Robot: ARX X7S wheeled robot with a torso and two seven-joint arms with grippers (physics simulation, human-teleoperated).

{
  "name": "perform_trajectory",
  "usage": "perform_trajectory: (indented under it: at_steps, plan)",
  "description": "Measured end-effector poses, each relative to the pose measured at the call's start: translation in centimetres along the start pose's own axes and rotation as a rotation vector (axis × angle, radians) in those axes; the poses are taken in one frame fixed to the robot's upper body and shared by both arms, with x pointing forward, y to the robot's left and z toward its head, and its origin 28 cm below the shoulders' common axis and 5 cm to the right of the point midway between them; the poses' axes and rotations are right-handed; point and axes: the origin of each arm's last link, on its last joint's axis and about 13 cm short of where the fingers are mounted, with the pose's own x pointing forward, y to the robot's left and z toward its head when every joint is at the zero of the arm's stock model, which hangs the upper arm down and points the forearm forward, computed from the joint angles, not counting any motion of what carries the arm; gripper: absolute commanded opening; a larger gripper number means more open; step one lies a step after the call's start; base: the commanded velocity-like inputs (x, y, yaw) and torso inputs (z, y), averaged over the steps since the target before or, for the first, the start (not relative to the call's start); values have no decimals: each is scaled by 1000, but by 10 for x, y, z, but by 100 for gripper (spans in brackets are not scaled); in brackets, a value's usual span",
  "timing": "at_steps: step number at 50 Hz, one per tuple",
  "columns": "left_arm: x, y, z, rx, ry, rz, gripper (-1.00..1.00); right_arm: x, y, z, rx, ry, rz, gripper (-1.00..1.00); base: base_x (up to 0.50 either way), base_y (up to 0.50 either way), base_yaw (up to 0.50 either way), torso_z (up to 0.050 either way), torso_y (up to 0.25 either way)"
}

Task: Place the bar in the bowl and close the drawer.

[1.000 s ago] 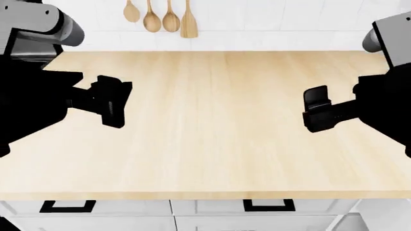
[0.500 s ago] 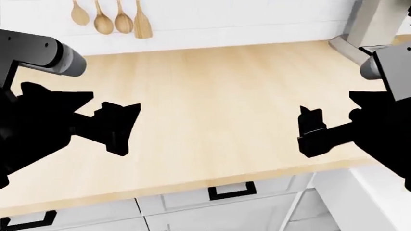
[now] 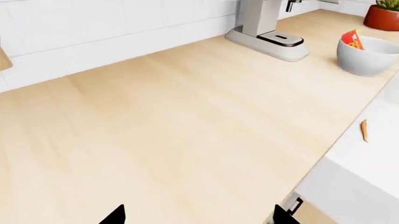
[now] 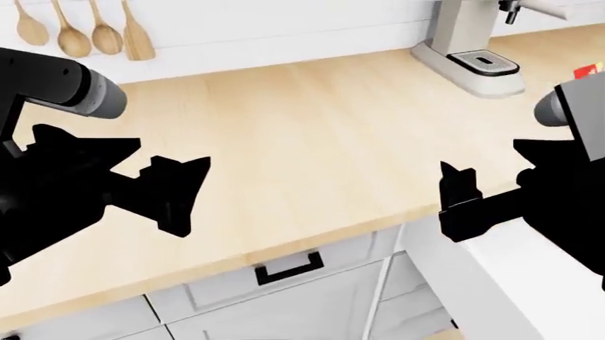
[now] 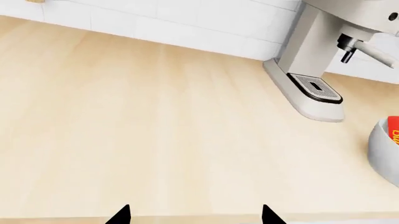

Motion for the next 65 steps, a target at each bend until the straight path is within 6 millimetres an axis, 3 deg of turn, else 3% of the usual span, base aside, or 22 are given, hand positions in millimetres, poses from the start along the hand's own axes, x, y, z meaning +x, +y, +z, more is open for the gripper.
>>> perform_trajectory:
  at_steps: [65]
  plan:
    - [0, -4, -2, 18, 6, -10, 100, -4, 2, -7, -4, 12, 20, 100, -68, 39, -500, 0, 0]
